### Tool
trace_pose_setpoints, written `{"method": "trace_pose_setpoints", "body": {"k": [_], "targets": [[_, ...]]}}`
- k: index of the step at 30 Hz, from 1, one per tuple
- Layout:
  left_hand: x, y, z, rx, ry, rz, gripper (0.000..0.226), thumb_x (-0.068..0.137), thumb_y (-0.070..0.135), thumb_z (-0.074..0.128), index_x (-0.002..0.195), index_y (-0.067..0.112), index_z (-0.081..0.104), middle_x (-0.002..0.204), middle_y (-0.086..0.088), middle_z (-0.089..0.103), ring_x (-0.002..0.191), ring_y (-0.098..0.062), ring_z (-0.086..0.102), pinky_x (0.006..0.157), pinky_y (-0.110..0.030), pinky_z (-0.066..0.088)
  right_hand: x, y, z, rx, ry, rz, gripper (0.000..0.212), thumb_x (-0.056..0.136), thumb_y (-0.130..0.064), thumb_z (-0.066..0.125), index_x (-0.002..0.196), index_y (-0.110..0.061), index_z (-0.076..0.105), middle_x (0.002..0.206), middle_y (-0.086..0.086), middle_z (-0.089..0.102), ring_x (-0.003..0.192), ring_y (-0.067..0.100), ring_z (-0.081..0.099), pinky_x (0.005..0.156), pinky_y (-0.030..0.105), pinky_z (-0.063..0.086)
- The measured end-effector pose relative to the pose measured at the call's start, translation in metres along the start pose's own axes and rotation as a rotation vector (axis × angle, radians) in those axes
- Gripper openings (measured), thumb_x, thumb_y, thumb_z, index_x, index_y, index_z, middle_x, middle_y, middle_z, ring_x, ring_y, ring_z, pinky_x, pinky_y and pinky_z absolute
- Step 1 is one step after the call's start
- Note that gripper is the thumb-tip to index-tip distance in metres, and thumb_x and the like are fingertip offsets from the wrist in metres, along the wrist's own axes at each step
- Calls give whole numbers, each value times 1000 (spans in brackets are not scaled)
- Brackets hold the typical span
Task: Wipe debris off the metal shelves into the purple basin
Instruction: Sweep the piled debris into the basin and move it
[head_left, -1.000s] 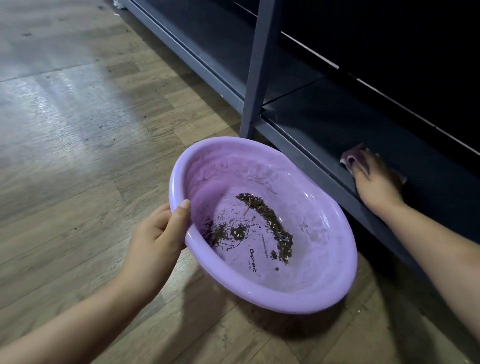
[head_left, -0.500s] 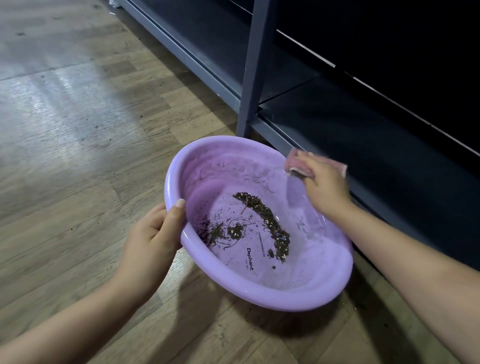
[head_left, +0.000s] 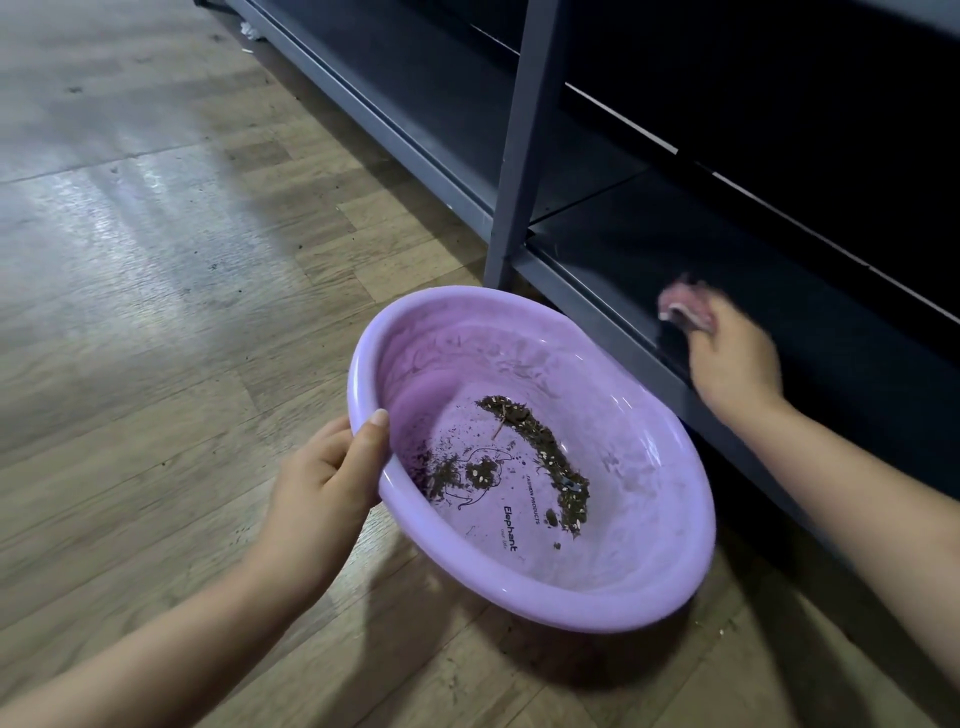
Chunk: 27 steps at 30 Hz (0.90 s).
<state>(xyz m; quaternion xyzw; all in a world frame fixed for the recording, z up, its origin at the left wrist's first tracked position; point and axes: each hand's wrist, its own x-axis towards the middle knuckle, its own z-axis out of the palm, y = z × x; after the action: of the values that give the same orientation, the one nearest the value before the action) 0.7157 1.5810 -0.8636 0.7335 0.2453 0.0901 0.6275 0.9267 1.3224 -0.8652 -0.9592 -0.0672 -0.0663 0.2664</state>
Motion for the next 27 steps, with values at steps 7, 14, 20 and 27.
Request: {"method": "trace_pose_setpoints", "body": {"k": [7, 14, 20, 27], "targets": [[2, -2, -2, -33, -12, -11, 67, 64, 71, 47, 69, 6, 63, 84, -10, 68, 81, -35, 64, 84, -58, 50, 1, 34, 5, -98, 20, 214, 33, 94, -5, 42, 125, -5, 54, 129, 24, 51, 120, 39, 46, 101, 43, 34], [2, 1, -3, -53, -31, -45, 55, 71, 60, 53, 65, 5, 59, 73, -7, 62, 67, -16, 58, 77, -48, 52, -13, 6, 25, -119, -50, 43, 42, 88, -1, 43, 127, -14, 54, 131, 12, 54, 121, 32, 47, 95, 36, 36], [9, 15, -4, -137, -41, -206, 23, 72, 23, 62, 74, 1, 59, 69, -8, 56, 57, -10, 53, 51, -17, 50, -25, -20, 31, -68, -189, -139, 50, 89, 5, 45, 137, -9, 48, 148, 6, 40, 139, 20, 31, 112, 24, 18], [11, 18, 0, -216, 65, -353, 16, 84, 3, 59, 68, 4, 58, 56, -6, 56, 46, -14, 54, 46, -22, 48, -52, -64, 39, -158, -383, -354, 52, 92, -1, 44, 139, -23, 45, 148, -10, 37, 139, 9, 29, 107, 27, 24]]}}
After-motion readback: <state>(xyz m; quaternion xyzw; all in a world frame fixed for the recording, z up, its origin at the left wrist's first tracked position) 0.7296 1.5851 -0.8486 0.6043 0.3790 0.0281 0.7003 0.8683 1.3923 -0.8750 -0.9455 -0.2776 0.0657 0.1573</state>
